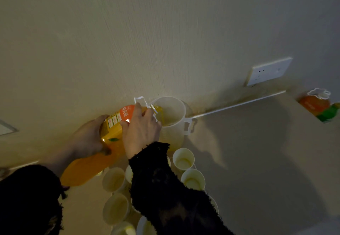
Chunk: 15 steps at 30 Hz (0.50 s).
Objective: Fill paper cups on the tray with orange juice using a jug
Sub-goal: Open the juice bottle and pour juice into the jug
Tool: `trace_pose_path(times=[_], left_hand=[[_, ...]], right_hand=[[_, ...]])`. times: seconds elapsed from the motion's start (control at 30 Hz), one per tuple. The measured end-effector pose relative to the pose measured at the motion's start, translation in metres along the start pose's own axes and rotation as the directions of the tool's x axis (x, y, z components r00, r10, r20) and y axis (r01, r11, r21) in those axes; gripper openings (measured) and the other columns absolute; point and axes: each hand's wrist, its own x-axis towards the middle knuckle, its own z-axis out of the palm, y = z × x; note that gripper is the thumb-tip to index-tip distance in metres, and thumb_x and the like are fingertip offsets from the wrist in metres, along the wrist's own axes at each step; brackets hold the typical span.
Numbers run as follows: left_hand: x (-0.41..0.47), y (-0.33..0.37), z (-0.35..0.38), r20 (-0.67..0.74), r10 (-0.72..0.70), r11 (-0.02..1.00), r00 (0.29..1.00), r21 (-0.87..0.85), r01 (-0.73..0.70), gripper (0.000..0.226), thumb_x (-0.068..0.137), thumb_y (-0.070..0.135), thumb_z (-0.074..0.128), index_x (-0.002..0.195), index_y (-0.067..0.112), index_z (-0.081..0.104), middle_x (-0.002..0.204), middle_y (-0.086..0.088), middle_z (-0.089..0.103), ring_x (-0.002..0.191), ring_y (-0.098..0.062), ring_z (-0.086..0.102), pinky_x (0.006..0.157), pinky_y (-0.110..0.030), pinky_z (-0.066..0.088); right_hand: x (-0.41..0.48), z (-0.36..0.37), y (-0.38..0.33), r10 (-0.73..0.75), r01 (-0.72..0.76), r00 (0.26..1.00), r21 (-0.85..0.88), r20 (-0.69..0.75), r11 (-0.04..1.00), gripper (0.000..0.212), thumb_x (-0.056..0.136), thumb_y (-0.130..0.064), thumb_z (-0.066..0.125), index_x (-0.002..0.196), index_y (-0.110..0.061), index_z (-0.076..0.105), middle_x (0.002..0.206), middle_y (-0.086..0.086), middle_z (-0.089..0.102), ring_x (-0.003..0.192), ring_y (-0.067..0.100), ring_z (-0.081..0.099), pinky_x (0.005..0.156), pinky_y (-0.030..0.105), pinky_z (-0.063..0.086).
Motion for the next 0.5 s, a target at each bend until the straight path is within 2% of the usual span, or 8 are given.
trace_pose_path(times=[0.37,0.5], left_hand=[[-0.0003,-0.0021,-0.0006,0.012,0.008,1.0,1.0,0.002,-0.008,0.116,0.043,0.013,0.093,0.142,0.017,0.033,0.126,-0.009,0.055,0.112,-0.028,0.052,0.093,-0.04,0.046],[0.0001,-0.0024,-0.0005,0.014,0.01,1.0,1.0,0.006,-0.01,0.115,0.045,0.012,0.093,0.142,0.018,0.033,0.125,-0.009,0.055,0.111,-0.028,0.052,0.091,-0.036,0.044]], right_hand=[[0.0007,0.0023,-0.0003,0.011,-0.011,1.0,-0.004,-0.011,1.0,0.064,0.095,-0.042,0.05,0.146,-0.017,0.022,0.137,0.013,0.038,0.119,0.03,0.047,0.102,0.044,0.032],[0.0007,0.002,-0.0002,0.01,-0.01,1.0,-0.007,-0.009,1.0,0.065,0.095,-0.043,0.05,0.147,-0.017,0.022,0.137,0.013,0.038,0.118,0.03,0.047,0.102,0.044,0.033]])
